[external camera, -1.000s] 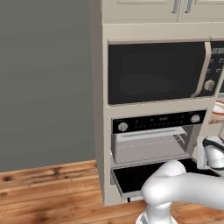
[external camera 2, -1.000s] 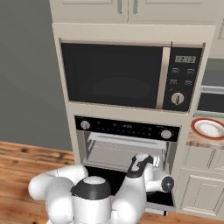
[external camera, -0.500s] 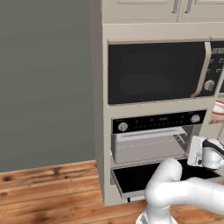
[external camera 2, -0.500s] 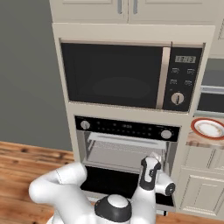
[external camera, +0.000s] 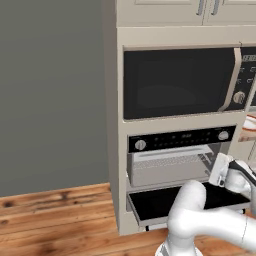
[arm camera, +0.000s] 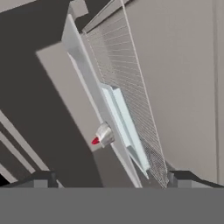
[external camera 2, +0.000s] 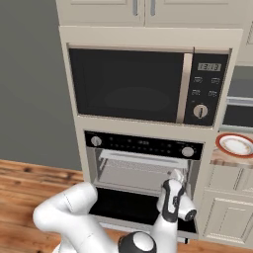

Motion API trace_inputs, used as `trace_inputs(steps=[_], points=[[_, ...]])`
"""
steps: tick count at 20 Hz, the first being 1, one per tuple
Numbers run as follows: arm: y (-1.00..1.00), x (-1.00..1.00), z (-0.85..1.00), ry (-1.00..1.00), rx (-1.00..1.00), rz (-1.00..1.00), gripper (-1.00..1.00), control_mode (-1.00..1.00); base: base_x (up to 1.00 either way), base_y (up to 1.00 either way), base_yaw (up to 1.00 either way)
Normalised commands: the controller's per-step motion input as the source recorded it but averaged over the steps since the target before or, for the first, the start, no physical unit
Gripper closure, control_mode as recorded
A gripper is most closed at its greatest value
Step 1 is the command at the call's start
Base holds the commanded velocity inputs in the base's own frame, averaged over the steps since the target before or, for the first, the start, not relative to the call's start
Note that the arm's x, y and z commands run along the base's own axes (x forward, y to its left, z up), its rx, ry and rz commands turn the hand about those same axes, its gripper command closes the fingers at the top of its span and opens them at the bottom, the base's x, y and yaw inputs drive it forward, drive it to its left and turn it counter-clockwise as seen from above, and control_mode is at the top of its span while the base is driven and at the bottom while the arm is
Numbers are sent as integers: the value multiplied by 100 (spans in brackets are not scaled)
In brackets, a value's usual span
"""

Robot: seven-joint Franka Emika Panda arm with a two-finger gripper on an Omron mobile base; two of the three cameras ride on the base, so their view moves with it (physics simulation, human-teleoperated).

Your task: Take the baked cake out of the oven and place it on the plate for cooling. Then close the oven door.

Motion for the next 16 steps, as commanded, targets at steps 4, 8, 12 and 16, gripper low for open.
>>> trace_inputs(steps=[4, 8, 12, 16], points=[[32, 14, -9, -13, -20, -17, -100, -100, 0, 0, 0], [37, 2, -10, -13, -25, -21, -100, -100, 0, 0, 0], [28, 0, 0, 0, -27, -16, -100, -100, 0, 0, 0], [26, 0, 0, 5, -25, -11, -100, -100, 0, 0, 0]])
